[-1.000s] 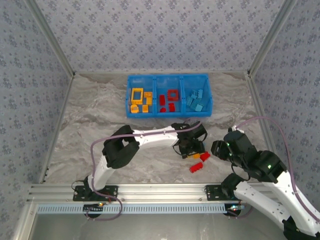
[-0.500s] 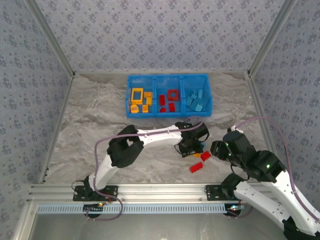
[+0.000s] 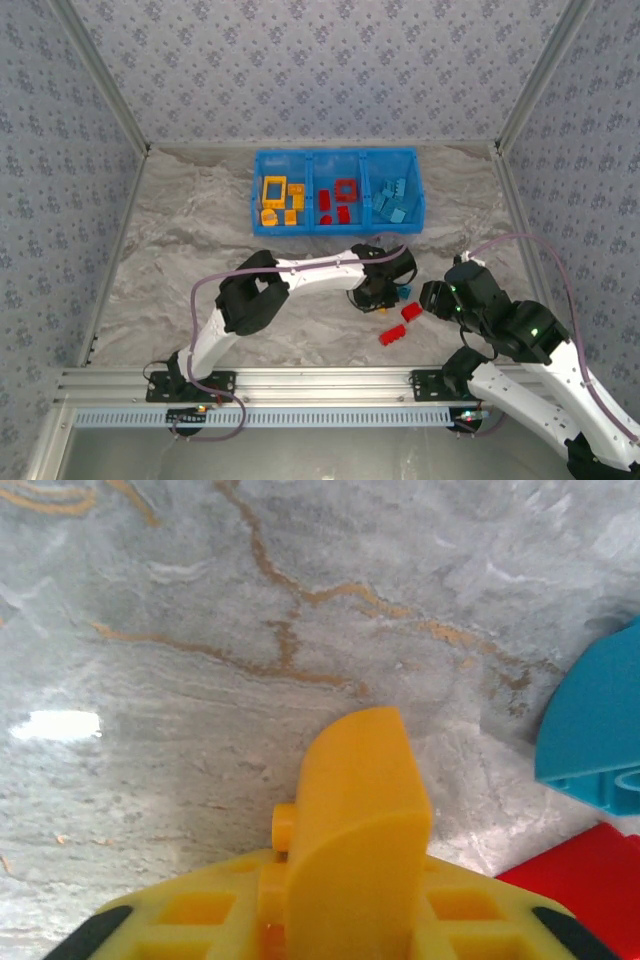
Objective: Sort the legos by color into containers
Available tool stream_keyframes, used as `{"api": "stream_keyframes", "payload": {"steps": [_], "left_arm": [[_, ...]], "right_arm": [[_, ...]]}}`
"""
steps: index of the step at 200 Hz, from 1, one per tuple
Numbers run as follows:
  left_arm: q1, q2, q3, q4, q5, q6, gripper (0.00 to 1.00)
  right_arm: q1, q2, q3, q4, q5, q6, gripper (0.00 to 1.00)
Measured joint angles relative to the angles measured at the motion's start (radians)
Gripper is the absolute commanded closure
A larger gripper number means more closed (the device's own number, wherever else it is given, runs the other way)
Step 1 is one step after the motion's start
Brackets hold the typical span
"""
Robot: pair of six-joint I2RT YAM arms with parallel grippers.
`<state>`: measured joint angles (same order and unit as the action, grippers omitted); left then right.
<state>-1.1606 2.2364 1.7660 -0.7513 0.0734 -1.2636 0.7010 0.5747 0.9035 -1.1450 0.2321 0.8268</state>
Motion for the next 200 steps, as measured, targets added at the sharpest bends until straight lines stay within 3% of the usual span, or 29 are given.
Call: {"api": "stream_keyframes", "payload": {"steps": [53, 82, 100, 142, 171, 200], "left_arm": [[0.017, -0.079, -0.102, 0.018, -0.100, 0.026, 0.88], [0.060, -0.233, -0.205, 0.001, -0.178, 0.062, 0.88], [0.108, -0.354, -0.252, -0.027, -0.225, 0.108, 0.88], [0.358, -0.509, -0.254, -0.097, -0.293, 0.295, 0.88], [0.547, -0.452, -0.218, -0.113, -0.299, 0.441, 0.88], [0.666, -0.330, -0.148, -0.084, -0.227, 0.536, 0.86]], "right_arm": [[0.002, -0.004, -0.047, 0.078, -0.064, -0.053, 0.49], [0.026, 0.028, -0.077, 0.184, -0.156, -0.122, 0.49], [0.095, 0.117, -0.072, 0.260, -0.171, -0.167, 0.47], [0.275, 0.346, -0.031, 0.473, -0.120, -0.255, 0.46], [0.332, 0.459, 0.030, 0.618, -0.026, -0.309, 0.46], [0.343, 0.544, 0.102, 0.706, 0.037, -0.335, 0.46]]}}
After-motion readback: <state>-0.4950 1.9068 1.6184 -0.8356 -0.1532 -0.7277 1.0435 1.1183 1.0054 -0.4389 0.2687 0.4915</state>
